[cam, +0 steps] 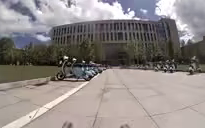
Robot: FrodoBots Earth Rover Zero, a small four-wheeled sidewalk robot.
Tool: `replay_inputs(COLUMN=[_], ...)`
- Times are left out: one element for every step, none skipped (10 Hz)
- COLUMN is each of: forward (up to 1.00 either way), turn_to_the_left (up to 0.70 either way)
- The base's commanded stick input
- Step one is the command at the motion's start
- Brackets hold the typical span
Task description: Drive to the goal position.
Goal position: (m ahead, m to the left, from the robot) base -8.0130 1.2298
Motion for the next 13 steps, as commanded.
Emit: replay_inputs(forward=[0.70,0.70,0.70,0.70,0.70,0.70,0.70,0.70,0.70,0.70,0.70,0.70,0.70], turn_to_the_left=[0.00,0.00,0.00,0.00,0.00,0.00,0.00,0.00,0.00,0.00,0.00,0.00,0.00])
